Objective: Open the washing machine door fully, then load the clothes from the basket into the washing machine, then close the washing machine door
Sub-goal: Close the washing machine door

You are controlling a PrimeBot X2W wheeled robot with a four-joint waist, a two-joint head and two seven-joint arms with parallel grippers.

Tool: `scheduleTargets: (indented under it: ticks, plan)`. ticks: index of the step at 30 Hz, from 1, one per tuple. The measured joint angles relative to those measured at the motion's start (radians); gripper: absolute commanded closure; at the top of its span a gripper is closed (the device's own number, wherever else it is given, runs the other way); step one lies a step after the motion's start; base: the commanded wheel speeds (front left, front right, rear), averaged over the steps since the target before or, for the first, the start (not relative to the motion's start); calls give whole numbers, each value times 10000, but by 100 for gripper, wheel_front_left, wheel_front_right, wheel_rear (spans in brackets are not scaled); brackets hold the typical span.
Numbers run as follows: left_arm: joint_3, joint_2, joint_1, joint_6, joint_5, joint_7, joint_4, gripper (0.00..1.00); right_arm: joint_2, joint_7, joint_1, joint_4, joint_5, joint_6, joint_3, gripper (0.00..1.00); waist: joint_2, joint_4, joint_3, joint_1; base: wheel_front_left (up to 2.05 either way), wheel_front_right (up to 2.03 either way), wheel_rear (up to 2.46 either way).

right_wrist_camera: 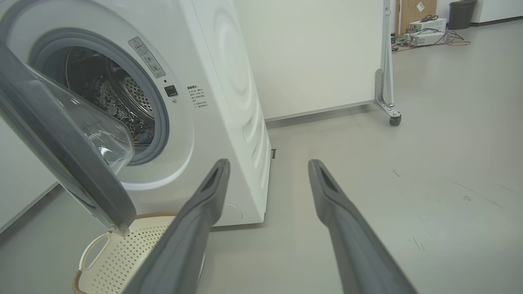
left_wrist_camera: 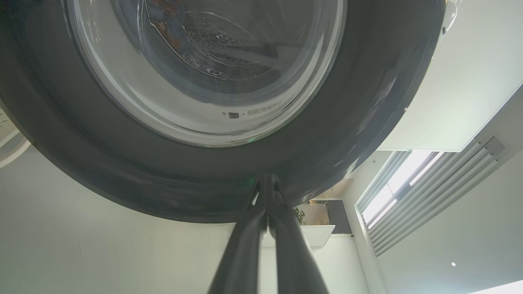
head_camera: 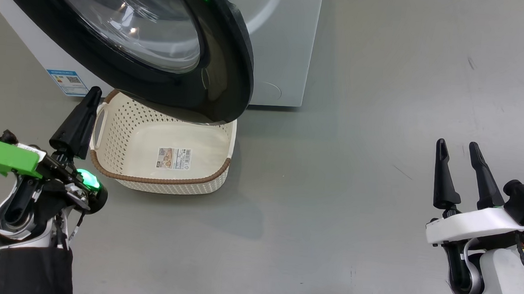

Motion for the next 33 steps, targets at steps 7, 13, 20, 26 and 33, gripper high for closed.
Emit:
scheduleTargets:
  ticks: [7, 13, 20, 26, 33]
  plan:
    - [13, 2, 314, 0, -4, -351, 6, 100, -2, 0, 102, -2, 0, 0, 40, 0, 0, 3, -61, 0, 0, 0, 0]
    - [-31, 2, 418, 0, -15, -466, -10, 100, 0, 0, 145, -2, 0, 0, 82, 0, 0, 7, -120, 0, 0, 0, 0]
    - [-2, 6, 573, 0, 21, -775, -73, 75, -2, 0, 149, -2, 0, 0, 100, 0, 0, 16, -192, 0, 0, 0, 0]
    - [-2, 6, 575, 0, 121, -968, -213, 0, -2, 0, 158, -2, 0, 0, 109, 0, 0, 18, -231, 0, 0, 0, 0]
    - [10, 8, 575, 0, 474, -1344, -395, 0, -4, 0, 170, -4, -2, 0, 107, 0, 0, 26, -204, 0, 0, 0, 0]
